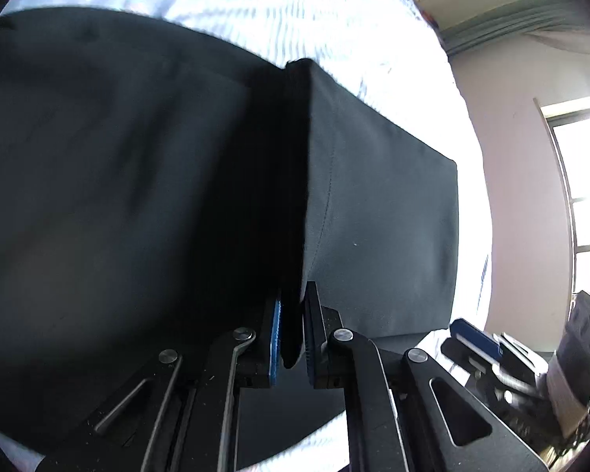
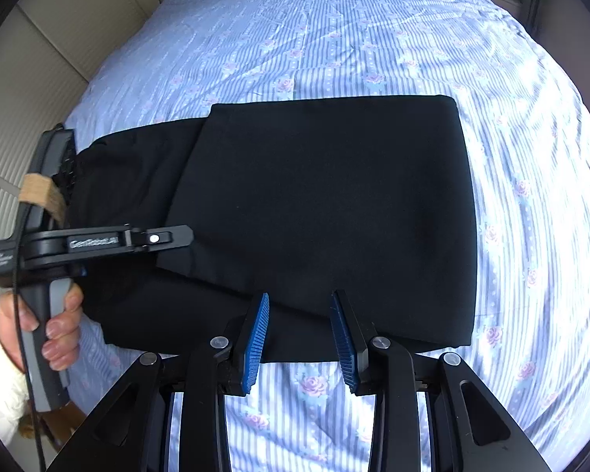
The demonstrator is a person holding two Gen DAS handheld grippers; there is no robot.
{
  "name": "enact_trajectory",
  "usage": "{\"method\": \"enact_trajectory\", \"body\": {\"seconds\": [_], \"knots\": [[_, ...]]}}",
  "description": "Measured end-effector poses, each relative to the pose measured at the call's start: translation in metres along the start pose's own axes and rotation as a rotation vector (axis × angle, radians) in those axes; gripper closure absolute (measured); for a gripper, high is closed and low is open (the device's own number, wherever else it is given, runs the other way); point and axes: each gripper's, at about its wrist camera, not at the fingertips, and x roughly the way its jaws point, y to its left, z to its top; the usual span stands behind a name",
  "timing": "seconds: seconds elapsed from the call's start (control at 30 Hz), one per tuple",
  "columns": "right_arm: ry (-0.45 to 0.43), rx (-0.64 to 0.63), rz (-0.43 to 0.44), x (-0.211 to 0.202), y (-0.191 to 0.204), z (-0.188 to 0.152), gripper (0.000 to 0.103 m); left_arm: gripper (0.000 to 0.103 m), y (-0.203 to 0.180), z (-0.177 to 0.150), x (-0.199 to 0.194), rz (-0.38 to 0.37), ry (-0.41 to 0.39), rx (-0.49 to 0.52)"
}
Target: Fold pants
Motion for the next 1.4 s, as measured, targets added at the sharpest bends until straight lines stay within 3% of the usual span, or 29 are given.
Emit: {"method": "enact_trajectory", "body": {"seconds": [0.13, 0.47, 0.63, 0.7, 0.77, 0.8, 0.87, 0.97, 1.13, 1.23, 1.4], "knots": [[-0.008, -0.013, 0.015, -0.005, 0.004, -0.001, 0.069, 0.092, 0.014, -0.020, -0.015, 0.038, 0.003, -0.006], [0.008, -0.049, 0.030, -0.009, 0.016, -0.006, 0.069, 0.092, 0.013, -0.014, 0.001, 0.110, 0.019, -0.003], [0.007, -0.047, 0.000, -0.020, 0.024, -0.008, 0.069, 0.082, 0.026, -0.014, -0.003, 0.157, 0.046, -0.006], [0.005, -0.030, -0.029, -0.030, 0.028, -0.008, 0.068, 0.073, 0.008, -0.014, -0.021, 0.203, 0.020, 0.071], [-0.014, 0.002, -0.035, -0.046, 0.032, -0.010, 0.057, 0.056, -0.015, -0.020, -0.049, 0.192, -0.023, 0.173], [-0.030, 0.019, -0.039, -0.056, 0.035, -0.012, 0.051, 0.053, -0.027, -0.025, -0.065, 0.198, -0.047, 0.219], [-0.074, 0.043, -0.055, -0.079, 0.043, -0.016, 0.049, 0.051, -0.047, -0.035, -0.099, 0.210, -0.101, 0.303], [-0.139, 0.055, -0.087, -0.112, 0.059, -0.024, 0.040, 0.040, -0.062, -0.052, -0.140, 0.234, -0.174, 0.360], [-0.235, 0.066, -0.098, -0.160, 0.095, -0.043, 0.036, 0.036, -0.064, -0.083, -0.192, 0.250, -0.239, 0.384], [-0.271, 0.064, -0.093, -0.187, 0.112, -0.057, 0.036, 0.036, -0.055, -0.101, -0.216, 0.291, -0.258, 0.352], [-0.334, 0.040, -0.077, -0.221, 0.131, -0.084, 0.030, 0.035, -0.035, -0.143, -0.242, 0.292, -0.298, 0.274]]}}
